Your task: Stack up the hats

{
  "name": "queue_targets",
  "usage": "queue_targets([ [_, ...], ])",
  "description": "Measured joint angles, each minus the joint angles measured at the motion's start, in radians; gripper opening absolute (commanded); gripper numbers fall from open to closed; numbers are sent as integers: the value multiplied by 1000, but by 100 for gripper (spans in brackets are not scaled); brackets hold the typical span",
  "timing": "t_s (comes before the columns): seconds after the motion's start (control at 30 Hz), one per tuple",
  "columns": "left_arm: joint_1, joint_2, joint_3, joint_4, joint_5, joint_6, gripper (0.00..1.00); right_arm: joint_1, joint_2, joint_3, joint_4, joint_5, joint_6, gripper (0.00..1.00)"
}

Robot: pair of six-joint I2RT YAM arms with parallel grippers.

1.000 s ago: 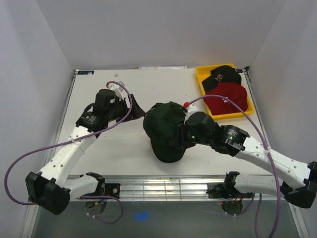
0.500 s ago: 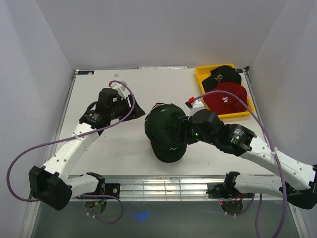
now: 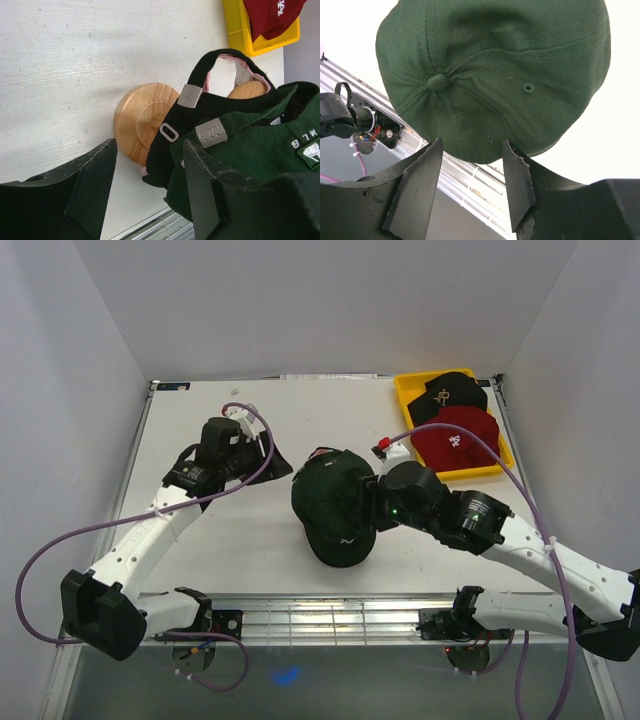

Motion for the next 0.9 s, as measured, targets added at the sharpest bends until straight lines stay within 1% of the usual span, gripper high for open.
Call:
queue_targets([
  [0.17,0,19,9,-9,-5,7,71,0,0,42,-18,22,-19,58],
  [0.37,0,18,61,-26,-8,13,73,0,10,131,-27,83,-51,62],
  [0.47,0,10,69,-30,-5,17,76,-22,34,173,-45,110,-78,63],
  [0.53,0,8,70,-32,3,18,77,-78,53,195,-50,103,-105,63],
  [0.7,0,8,70,-45,36,21,77,-306,116,238,-38,0,-175,68],
  [0.77,0,8,70,-46,49,21,77,-362,142,243,-25,-59,-194,68],
  [0.9,0,9,70,-45,69,23,77,-431,193,243,13,-204,-216,68],
])
